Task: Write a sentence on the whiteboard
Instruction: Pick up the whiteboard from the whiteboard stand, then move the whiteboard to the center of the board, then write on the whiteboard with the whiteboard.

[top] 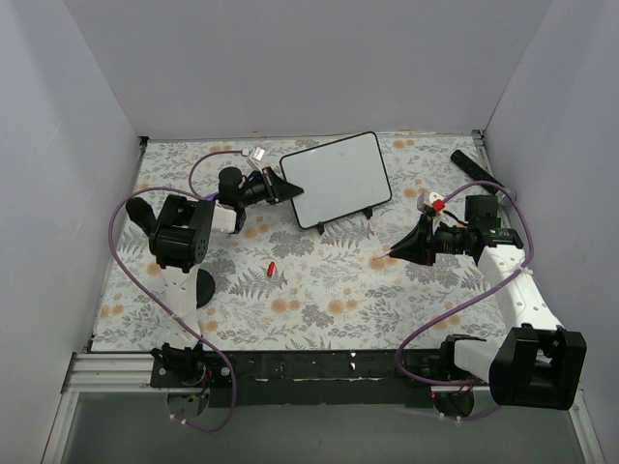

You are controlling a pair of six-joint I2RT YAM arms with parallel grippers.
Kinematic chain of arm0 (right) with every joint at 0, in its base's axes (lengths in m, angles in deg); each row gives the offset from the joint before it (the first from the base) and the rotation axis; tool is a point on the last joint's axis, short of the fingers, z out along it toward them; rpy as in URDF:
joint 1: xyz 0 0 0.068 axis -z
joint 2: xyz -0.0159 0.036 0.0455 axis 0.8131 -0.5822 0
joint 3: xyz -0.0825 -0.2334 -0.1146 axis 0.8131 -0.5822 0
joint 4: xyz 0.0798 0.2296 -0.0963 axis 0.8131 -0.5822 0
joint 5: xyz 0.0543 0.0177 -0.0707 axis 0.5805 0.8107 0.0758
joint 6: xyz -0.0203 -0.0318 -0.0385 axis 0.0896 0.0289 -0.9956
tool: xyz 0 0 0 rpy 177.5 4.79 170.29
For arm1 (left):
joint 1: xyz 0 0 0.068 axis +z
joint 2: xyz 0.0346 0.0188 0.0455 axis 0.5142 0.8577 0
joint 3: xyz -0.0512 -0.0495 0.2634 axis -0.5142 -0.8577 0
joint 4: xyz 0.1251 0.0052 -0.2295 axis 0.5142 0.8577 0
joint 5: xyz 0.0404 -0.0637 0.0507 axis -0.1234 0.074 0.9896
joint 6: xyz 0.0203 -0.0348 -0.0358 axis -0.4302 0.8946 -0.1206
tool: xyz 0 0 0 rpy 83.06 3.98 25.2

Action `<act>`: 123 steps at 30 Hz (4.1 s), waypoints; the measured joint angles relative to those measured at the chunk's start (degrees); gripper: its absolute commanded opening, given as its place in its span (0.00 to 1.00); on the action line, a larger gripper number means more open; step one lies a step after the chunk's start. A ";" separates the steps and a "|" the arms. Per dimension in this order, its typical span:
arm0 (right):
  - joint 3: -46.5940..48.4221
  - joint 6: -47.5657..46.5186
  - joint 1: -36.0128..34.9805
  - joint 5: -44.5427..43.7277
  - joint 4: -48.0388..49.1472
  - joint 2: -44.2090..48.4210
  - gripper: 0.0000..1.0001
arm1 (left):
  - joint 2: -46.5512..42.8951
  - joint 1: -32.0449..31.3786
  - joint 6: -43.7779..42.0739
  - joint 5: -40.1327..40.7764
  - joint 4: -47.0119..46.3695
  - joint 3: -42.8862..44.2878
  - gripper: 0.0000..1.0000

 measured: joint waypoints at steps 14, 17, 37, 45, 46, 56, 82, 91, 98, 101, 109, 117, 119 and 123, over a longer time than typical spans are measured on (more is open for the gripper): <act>0.00 -0.13 0.00 -0.04 -0.02 -0.15 0.01 | -4.76 -0.37 -0.28 -0.33 -4.24 -3.10 0.00; 0.00 -0.13 0.00 -0.04 -0.04 -0.15 0.01 | -7.02 -0.28 -1.22 0.63 -4.04 -3.52 0.00; 0.22 -2.89 0.37 0.26 -3.10 2.19 0.01 | -40.15 -6.21 -2.99 13.40 0.52 -24.76 0.00; 5.79 -14.45 1.14 1.09 -17.81 2.99 0.01 | -66.31 -16.37 -4.76 26.10 14.97 -39.69 0.00; 6.88 -16.15 1.14 1.11 -20.04 2.97 0.01 | -68.83 -17.40 -4.57 27.32 15.56 -41.27 0.00; 13.20 -27.26 1.36 1.70 -34.95 2.86 0.01 | -78.90 -25.00 0.68 37.07 22.34 -52.54 0.00; 4.72 -9.81 -7.69 -3.65 -16.11 11.61 0.01 | -63.54 -45.94 1.70 54.62 8.94 -53.66 0.00; 4.59 -9.68 -8.50 -3.58 -14.91 11.50 0.01 | -60.76 -47.58 0.96 56.76 4.09 -53.86 0.00; 4.46 -8.94 -11.26 -3.48 -13.33 10.67 0.01 | -58.47 -48.22 0.24 56.94 1.60 -53.96 0.00; 4.20 -8.28 -13.16 -3.72 -12.13 10.29 0.01 | -57.70 -48.61 -0.13 57.09 0.87 -53.96 0.00; 3.98 -5.35 -16.96 -4.98 -8.57 9.09 0.01 | -55.89 -49.57 -0.81 57.70 -0.94 -53.99 0.00; 3.96 -3.15 -18.56 -6.43 -5.42 7.93 0.01 | -55.36 -50.45 -1.44 58.62 -1.79 -54.05 0.00; 3.80 -2.84 -18.67 -6.54 -4.52 7.93 0.01 | -55.36 -50.64 -1.68 58.88 -1.86 -54.05 0.00; 3.74 -2.03 -18.73 -6.69 -3.08 7.93 0.01 | -55.15 -51.01 -2.05 59.25 -2.21 -54.05 0.00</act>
